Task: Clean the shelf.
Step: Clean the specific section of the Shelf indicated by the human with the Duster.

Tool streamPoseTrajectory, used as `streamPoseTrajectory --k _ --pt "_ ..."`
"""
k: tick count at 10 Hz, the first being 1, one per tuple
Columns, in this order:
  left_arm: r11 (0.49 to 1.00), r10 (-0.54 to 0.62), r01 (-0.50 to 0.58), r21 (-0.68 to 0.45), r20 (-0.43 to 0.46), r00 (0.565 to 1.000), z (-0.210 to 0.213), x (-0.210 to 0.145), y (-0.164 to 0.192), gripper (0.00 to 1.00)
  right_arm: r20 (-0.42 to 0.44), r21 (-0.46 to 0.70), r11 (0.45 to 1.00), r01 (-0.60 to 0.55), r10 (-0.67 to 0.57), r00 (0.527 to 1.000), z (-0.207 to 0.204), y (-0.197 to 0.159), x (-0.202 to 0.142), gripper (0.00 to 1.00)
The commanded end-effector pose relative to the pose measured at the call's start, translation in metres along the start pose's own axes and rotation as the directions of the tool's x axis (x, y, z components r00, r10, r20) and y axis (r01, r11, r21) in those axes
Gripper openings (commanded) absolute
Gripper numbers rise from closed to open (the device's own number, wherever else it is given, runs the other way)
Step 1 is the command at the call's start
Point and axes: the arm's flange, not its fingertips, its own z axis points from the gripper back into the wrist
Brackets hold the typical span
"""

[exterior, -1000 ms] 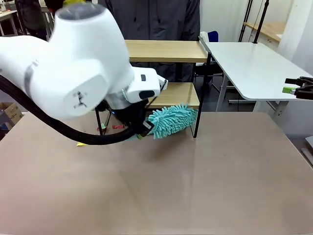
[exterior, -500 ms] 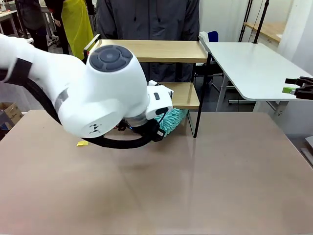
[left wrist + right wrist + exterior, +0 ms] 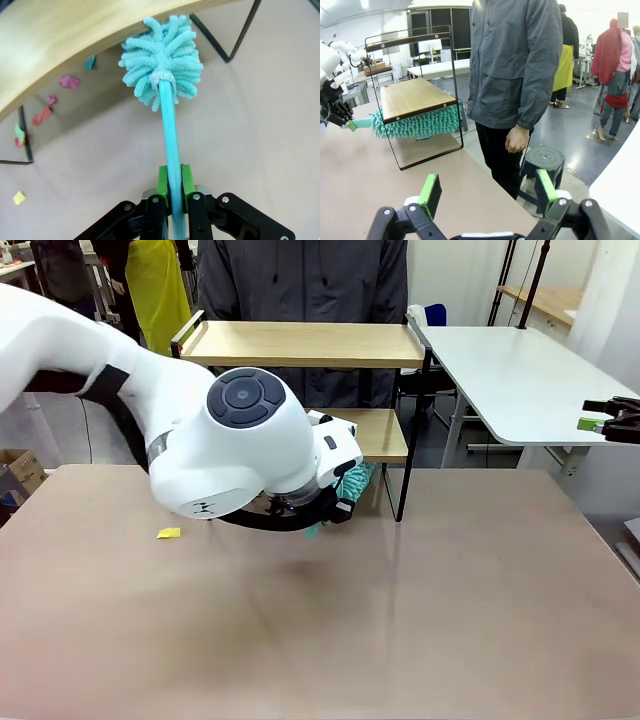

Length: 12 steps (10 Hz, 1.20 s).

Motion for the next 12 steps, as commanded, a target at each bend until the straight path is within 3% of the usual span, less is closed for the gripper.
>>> streamPoseTrajectory --k 1,6,7,9,12 --pt "0.999 0.043 -0.043 -0.023 0.015 0.999 -0.042 -0.003 -0.029 0.13 -0.005 -0.005 1.000 0.015 -0.015 1.000 -0.001 0.001 0.005 1.00" --pt "0.994 0.108 -0.109 -0.022 -0.048 0.993 -0.052 -0.008 -0.035 0.13 -0.005 -0.005 1.000 0.015 -0.015 1.000 -0.001 0.001 0.005 1.00" --pt "0.997 0.060 -0.063 -0.045 -0.056 0.997 -0.045 -0.010 -0.029 0.13 -0.005 -0.005 1.000 0.015 -0.015 1.000 -0.001 0.001 0.005 1.00" --pt "0.997 0.069 -0.071 -0.040 -0.065 0.996 -0.049 -0.010 -0.029 0.13 -0.005 -0.005 1.000 0.015 -0.015 1.000 -0.001 0.001 0.005 1.00" --pt "0.990 0.124 -0.116 0.081 -0.101 0.987 -0.043 -0.019 -0.008 0.13 -0.005 -0.005 1.000 0.015 -0.015 1.000 -0.001 0.001 0.005 1.00"
